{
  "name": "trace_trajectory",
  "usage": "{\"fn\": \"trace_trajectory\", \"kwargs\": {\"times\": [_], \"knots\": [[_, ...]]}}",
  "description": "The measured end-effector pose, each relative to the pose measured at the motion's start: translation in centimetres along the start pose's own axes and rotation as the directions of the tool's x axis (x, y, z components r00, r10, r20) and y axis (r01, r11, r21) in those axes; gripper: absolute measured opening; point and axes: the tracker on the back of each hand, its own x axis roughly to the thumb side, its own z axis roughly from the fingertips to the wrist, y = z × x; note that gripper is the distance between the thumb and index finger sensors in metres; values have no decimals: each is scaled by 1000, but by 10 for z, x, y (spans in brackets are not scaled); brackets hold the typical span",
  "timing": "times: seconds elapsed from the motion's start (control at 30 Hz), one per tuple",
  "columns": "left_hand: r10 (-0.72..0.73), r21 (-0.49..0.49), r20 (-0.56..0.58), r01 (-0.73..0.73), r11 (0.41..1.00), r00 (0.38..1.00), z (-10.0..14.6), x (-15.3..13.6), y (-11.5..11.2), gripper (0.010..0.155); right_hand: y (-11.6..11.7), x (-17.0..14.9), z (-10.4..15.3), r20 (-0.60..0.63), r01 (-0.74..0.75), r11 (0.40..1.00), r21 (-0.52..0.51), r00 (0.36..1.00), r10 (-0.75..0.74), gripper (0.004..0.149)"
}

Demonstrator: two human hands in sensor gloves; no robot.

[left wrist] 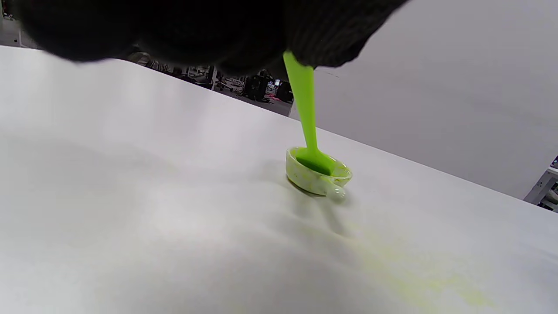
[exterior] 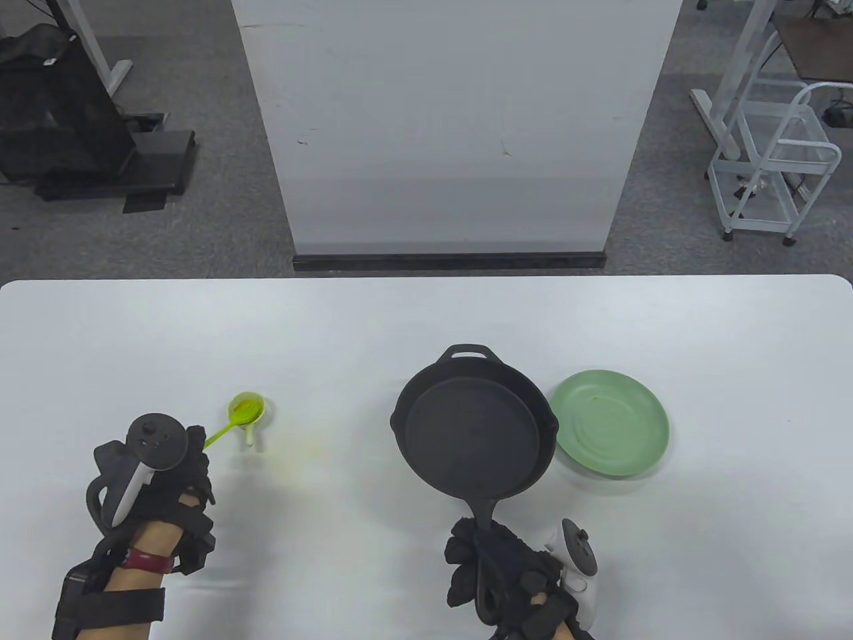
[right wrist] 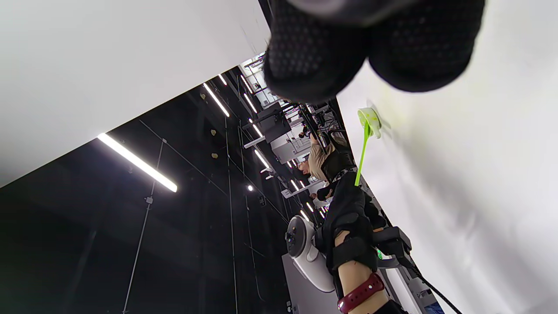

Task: Brush oil on frying pan surface

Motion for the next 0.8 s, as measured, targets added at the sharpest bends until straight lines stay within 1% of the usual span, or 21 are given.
{"fn": "trace_trajectory", "kwargs": {"times": [0.07, 0.13, 0.17, 0.27, 0.37, 0.43, 0.47, 0.53, 0.63, 0.73, 0.8], "knots": [[51, 14, 2, -51, 999, 999, 1, -2, 1, 52, 0, 0, 0, 0, 0, 1000, 1, 1000, 0, 57], [77, 52, 21, -78, 996, 997, 1, -4, 4, 50, 0, 0, 0, -1, -4, 1000, 3, 1000, 4, 57], [89, 52, 22, -90, 995, 996, 0, -5, 5, 50, 1, 0, 0, 0, -6, 1000, 2, 1000, 6, 57], [188, -6, 2, -188, 982, 982, -6, -11, 7, 50, 0, 0, 0, 4, -22, 1000, -1, 1000, 22, 57], [273, -44, -55, -275, 960, 960, -14, -20, 8, 50, 0, 1, 1, 8, -22, 1000, -1, 1000, 22, 57], [350, -81, -121, -360, 929, 929, -19, -27, 7, 50, -1, 1, 1, 9, -20, 1000, -5, 1000, 20, 57], [402, -87, -155, -418, 904, 902, -20, -31, 6, 50, -1, 1, 1, 9, -18, 1000, -7, 1000, 18, 57], [494, -149, -236, -534, 833, 837, -23, -37, 3, 51, -2, 1, 1, 9, -15, 1000, -11, 1000, 15, 57], [540, -145, -270, -588, 796, 797, -25, -42, 0, 51, -1, 1, 1, 10, -21, 1000, -10, 1000, 21, 57], [574, -150, -270, -623, 768, 773, -25, -45, 0, 51, -1, 1, 1, 9, -23, 1000, -2, 1000, 23, 57], [586, -149, -266, -633, 760, 766, -23, -47, 3, 51, -1, 1, 1, 7, -23, 1000, 3, 1000, 23, 57]]}}
